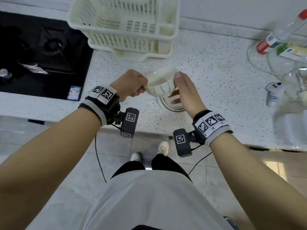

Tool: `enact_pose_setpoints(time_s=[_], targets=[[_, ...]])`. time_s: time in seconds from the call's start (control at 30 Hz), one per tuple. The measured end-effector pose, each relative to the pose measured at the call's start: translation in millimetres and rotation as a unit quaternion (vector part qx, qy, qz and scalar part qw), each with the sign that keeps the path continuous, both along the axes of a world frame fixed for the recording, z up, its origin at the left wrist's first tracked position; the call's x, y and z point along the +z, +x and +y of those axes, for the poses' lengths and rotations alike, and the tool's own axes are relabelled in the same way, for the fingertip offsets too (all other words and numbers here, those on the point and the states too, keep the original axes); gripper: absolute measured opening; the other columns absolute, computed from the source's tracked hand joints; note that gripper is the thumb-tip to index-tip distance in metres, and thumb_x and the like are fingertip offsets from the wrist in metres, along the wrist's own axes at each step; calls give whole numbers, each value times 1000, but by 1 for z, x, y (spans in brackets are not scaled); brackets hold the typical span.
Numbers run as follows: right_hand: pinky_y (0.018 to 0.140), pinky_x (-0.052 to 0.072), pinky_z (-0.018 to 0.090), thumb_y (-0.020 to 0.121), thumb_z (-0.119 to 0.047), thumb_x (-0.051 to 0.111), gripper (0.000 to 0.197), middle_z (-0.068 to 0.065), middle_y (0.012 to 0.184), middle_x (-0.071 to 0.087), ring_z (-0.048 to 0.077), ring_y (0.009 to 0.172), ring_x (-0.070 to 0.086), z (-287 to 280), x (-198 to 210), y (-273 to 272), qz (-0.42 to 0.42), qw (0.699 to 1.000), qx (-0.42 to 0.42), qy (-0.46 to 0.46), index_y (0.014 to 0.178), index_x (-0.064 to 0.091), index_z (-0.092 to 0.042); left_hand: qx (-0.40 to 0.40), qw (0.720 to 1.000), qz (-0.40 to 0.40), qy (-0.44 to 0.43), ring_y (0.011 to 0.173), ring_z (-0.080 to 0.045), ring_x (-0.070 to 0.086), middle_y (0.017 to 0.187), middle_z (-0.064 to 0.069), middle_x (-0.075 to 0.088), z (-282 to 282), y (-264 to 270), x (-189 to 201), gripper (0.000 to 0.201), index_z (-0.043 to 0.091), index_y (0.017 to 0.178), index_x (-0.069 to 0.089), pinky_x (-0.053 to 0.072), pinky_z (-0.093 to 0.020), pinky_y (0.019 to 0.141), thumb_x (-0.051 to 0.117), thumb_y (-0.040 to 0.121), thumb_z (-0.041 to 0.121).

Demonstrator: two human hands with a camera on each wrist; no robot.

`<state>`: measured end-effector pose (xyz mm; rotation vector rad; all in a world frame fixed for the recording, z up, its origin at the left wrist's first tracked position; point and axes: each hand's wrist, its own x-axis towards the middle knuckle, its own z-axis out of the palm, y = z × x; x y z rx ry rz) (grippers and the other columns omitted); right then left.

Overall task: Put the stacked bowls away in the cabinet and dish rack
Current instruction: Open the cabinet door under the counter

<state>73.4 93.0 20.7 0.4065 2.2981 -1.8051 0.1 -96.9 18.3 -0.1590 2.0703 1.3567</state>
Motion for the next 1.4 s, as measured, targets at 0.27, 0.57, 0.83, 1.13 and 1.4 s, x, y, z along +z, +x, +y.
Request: enact_pose_setpoints(time_s=[0.27,0.57,0.83,1.13,1.4], targets=[[73,59,45,105,-42,30,35,6,98,63,27,80,67,-79,-16,26,-59,997,31,-31,123,52,-21,3,999,-33,-19,44,-13,37,55,-5,50,-82,33,-21,14,3,81,62,29,-21,39,49,83,7],[71,63,36,103,-16,38,39,11,111,63,30,82,71,-94,-76,42,-159,984,30,-81,141,43,-17,-34,995,24,-91,57,-25,57,67,-14,66,-91,58,-74,17,10,96,53,47,-34,55,44,82,7],[68,64,36,99,-1,37,41,8,103,66,32,81,72,-93,-112,24,-148,985,-33,-83,133,49,-21,-39,985,102,-133,70,-26,70,82,-8,70,-78,43,-109,28,17,112,46,60,-40,61,49,84,18],[74,60,42,101,-10,43,29,16,100,64,31,78,65,-86,-113,21,-161,980,-60,-99,128,47,-19,57,996,26,-60,55,-20,61,77,-10,70,-74,46,-118,30,16,119,48,45,-27,49,46,91,27],[63,55,27,99,-8,44,26,5,108,67,15,68,66,-45,-143,129,-130,990,-54,-3,107,68,-12,-134,974,98,-153,75,-9,63,83,8,66,-63,153,-155,8,24,97,58,56,-34,77,52,93,25]])
